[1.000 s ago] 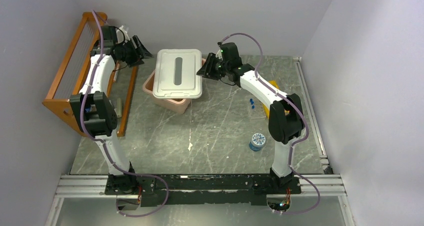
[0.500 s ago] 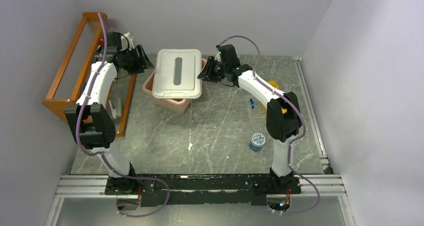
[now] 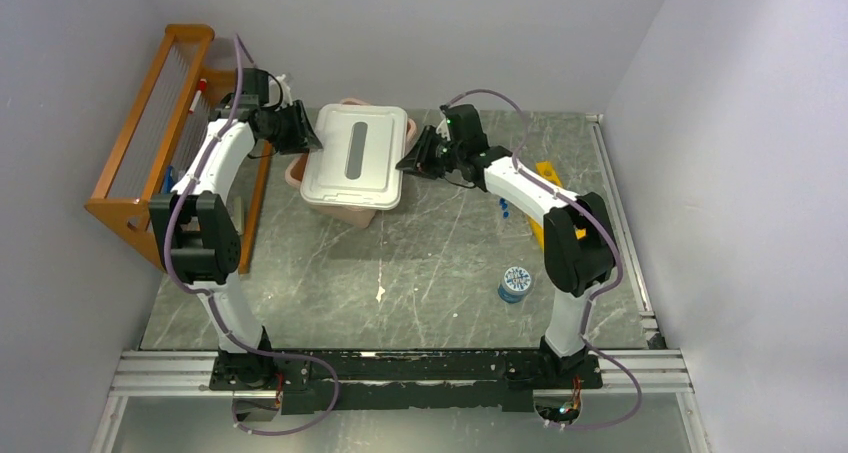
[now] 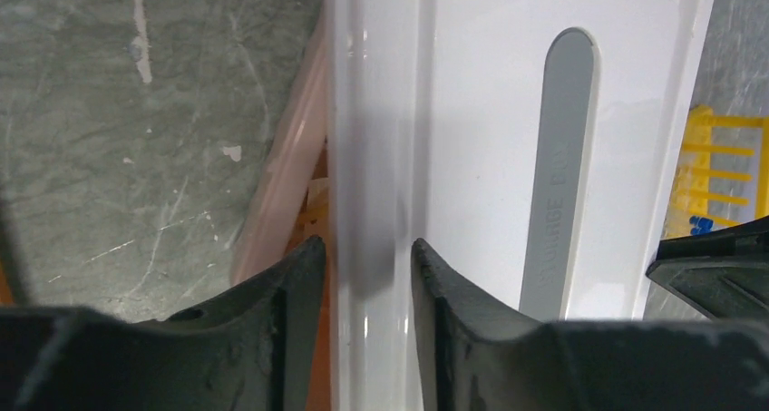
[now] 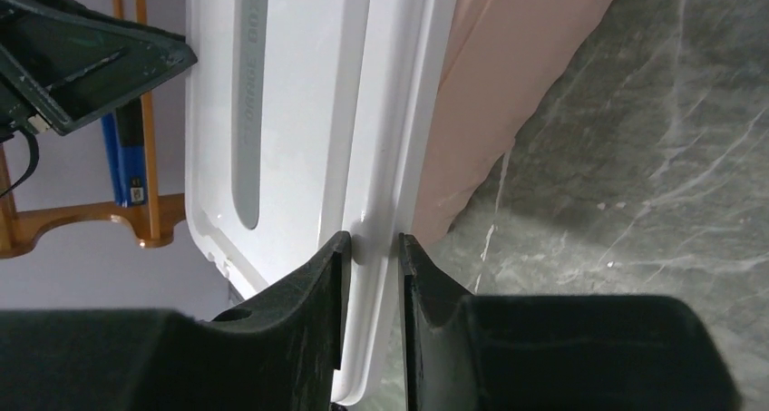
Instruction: Organize the chemistry lab equipment
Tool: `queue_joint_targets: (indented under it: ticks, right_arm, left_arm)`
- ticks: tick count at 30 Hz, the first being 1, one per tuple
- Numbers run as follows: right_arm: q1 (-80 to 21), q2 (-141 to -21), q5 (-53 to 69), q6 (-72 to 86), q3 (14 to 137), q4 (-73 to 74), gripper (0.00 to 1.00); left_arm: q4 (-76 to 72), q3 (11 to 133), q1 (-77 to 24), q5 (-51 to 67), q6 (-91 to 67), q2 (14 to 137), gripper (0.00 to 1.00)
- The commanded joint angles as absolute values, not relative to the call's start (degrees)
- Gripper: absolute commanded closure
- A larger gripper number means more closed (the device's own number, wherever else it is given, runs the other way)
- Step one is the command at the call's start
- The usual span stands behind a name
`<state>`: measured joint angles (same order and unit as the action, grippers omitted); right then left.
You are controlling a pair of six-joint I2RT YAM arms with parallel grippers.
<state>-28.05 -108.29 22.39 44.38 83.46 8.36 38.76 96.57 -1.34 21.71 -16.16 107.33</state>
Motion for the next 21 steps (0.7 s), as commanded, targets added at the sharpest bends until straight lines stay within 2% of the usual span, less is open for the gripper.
queue_joint_targets:
  ticks: [1,6,21]
  right_arm:
    - [-28.4,-105.6,25.4,48.3,78.5,6.4,0.74]
    - [-29.1,-103.5,28.2,55.3,71.6,-3.9,0.77]
    - [-30.1,-104.6,26.3,65.1,73.2,-15.0,0.81]
  left_arm:
    - [38.2,96.4,-2.4,21.6,-15.2,106.7,0.60]
    - [37.9,98.2,-2.5,24.1,-14.2,108.7,0.68]
    - [36.9,106.2,-2.6,24.5,-13.7,113.2,0.70]
